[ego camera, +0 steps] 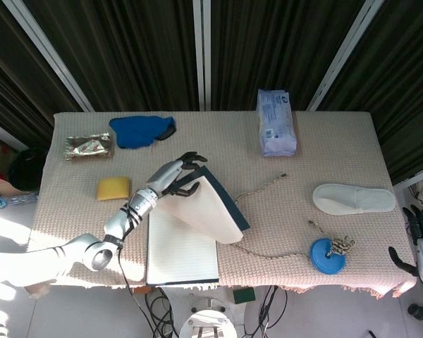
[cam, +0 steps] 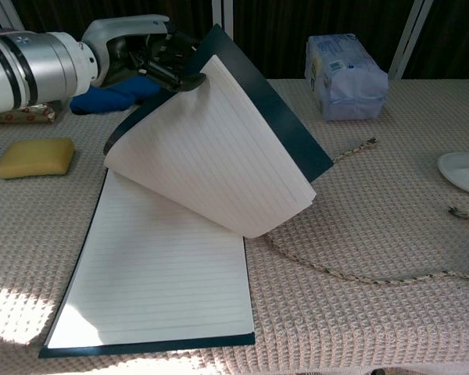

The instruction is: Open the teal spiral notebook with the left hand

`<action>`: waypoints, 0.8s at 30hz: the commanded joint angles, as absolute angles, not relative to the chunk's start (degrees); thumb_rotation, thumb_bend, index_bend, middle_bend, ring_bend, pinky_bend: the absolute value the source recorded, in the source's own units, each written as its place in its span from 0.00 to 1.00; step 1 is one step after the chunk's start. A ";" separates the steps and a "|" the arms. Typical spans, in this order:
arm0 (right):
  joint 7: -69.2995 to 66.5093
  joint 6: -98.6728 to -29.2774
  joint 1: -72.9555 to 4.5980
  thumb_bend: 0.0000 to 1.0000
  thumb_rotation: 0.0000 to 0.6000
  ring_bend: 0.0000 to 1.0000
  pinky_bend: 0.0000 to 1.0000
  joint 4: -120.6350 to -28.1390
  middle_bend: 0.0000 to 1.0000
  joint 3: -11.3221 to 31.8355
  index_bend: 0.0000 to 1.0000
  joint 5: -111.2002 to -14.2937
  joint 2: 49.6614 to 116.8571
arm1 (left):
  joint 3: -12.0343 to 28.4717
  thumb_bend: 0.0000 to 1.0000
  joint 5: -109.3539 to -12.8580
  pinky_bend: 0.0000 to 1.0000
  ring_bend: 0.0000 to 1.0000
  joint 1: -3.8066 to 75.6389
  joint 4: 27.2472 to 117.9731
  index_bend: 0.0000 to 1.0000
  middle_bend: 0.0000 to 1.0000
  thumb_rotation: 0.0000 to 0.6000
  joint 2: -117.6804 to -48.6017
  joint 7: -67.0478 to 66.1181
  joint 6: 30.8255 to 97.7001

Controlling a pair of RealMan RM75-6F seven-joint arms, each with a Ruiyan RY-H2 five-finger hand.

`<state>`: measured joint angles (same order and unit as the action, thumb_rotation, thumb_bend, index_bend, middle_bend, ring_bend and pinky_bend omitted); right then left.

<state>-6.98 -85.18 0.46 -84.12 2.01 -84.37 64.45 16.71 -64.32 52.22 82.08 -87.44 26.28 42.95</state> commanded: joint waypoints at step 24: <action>-7.35 -80.22 -1.80 0.31 1.00 0.00 0.00 -81.83 0.00 3.55 0.00 -81.08 66.04 | 33.38 0.57 -29.95 0.11 0.02 71.94 13.04 0.64 0.19 1.00 -113.17 14.60 20.69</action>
<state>-7.37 -80.18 -1.81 -81.83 3.55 -81.05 66.01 32.69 -30.29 71.97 13.61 -112.70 15.19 21.54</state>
